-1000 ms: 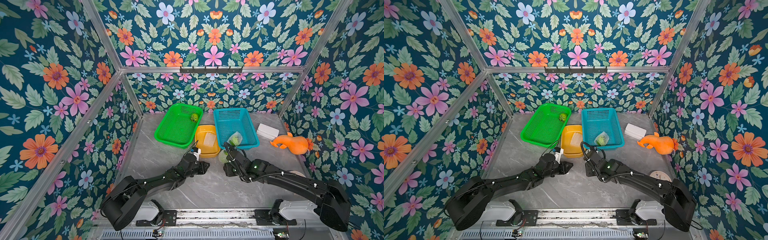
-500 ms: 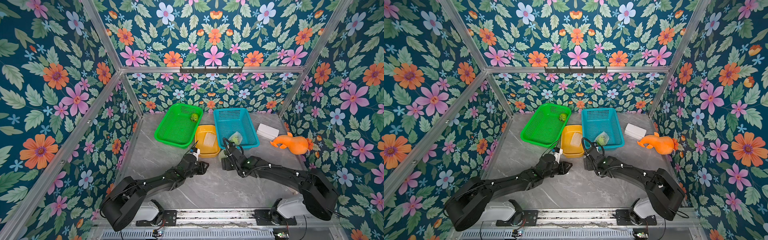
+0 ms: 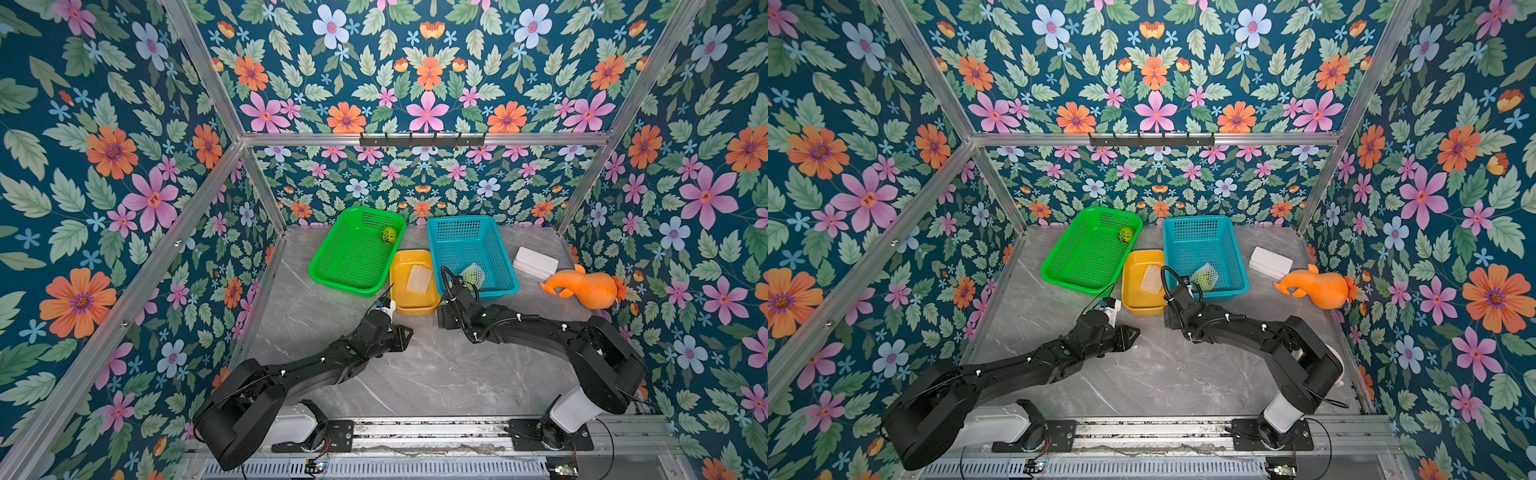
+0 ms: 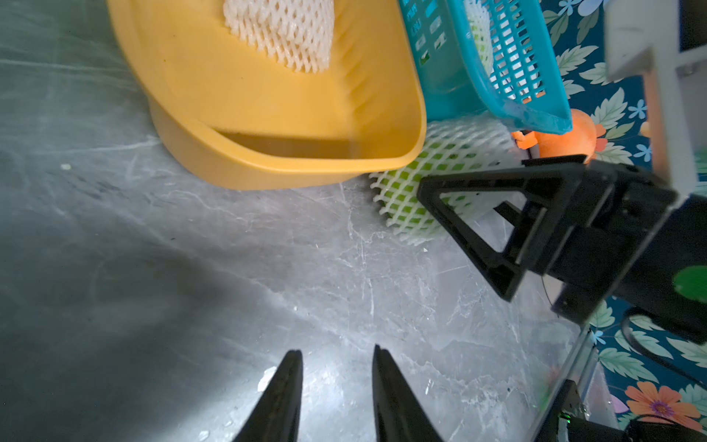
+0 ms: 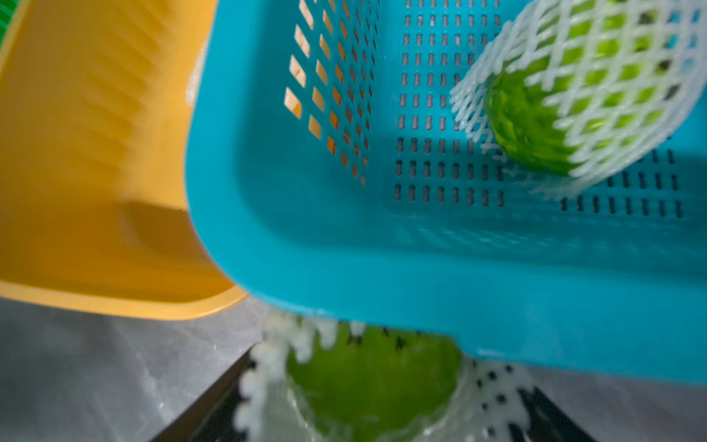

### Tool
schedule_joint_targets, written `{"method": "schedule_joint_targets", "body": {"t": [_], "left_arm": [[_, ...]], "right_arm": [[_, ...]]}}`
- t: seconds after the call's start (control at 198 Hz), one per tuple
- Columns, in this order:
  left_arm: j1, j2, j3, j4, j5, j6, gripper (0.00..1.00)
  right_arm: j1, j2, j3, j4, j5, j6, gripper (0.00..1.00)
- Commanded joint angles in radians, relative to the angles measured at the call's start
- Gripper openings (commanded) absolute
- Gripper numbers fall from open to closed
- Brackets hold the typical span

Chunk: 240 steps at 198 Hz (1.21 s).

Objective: Sleeve custard apples in foam nets
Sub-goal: Pick up the custard apple from the center of the board.

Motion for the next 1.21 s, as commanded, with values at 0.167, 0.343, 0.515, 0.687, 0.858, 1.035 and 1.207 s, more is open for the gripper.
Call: {"method": "schedule_joint_targets", "body": {"t": [0.167,0.343,0.515,0.687,0.858,1.035,1.207], "left_arm": [[0.002,-0.003,0.006,-0.015,-0.008,0.021,0.36],[0.003,-0.005,0.006,-0.018,-0.01,0.022,0.35],[0.002,-0.004,0.008,-0.02,-0.007,0.021,0.35],[0.003,-0.01,0.007,-0.021,-0.008,0.021,0.34],[0.003,-0.014,0.006,-0.023,-0.013,0.02,0.34],[0.005,-0.019,0.004,-0.023,-0.016,0.021,0.34],[0.004,-0.024,0.001,-0.023,-0.022,0.021,0.33]], "right_arm": [[-0.004,0.074,0.017,0.045,0.026,0.004,0.84],[-0.01,0.085,0.019,0.052,0.017,-0.001,0.84],[-0.012,0.102,0.029,0.053,0.013,-0.004,0.89],[-0.012,0.109,0.031,0.06,0.002,-0.003,0.95],[-0.011,0.118,0.037,0.058,0.017,-0.011,0.88],[-0.011,0.109,0.037,0.064,0.01,-0.018,0.76],[-0.011,0.042,0.029,0.029,-0.041,-0.013,0.71]]}}
